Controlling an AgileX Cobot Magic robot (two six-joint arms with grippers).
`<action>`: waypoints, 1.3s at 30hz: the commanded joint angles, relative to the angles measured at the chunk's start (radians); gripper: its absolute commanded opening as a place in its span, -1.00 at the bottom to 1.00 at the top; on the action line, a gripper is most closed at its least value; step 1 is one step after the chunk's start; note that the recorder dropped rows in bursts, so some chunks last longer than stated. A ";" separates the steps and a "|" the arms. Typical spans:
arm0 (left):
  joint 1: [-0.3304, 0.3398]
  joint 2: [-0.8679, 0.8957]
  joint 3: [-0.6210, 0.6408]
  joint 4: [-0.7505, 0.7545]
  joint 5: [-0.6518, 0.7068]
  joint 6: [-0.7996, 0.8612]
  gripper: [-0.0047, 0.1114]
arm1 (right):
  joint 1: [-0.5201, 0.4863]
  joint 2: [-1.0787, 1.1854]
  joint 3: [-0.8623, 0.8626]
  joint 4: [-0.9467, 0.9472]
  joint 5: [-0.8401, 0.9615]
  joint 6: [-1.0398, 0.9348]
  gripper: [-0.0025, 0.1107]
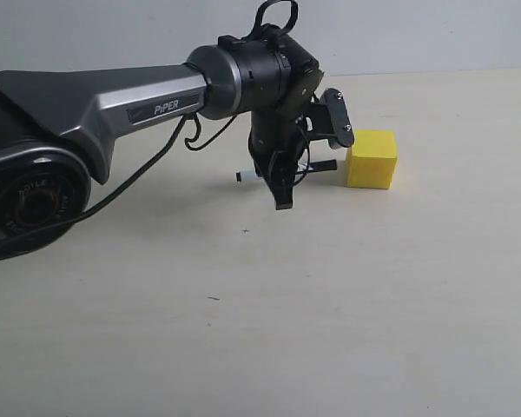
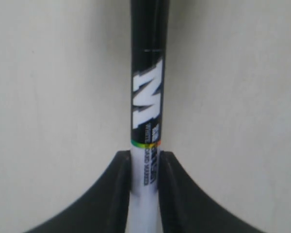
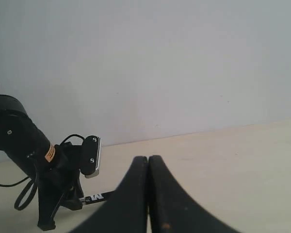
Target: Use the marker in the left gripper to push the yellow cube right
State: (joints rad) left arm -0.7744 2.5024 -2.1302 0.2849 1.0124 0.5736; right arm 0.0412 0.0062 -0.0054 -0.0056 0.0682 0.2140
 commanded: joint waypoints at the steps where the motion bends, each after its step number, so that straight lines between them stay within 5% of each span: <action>1: -0.003 0.005 -0.033 0.018 -0.004 -0.039 -0.92 | -0.007 -0.006 0.005 -0.001 -0.002 -0.003 -0.96; 39: -0.051 0.090 -0.160 0.060 0.098 -0.080 -0.92 | -0.007 -0.006 0.005 -0.001 -0.002 -0.003 -0.96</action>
State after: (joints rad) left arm -0.8256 2.5985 -2.2825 0.3352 1.1084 0.4969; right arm 0.0412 0.0062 -0.0054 0.0000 0.0682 0.2140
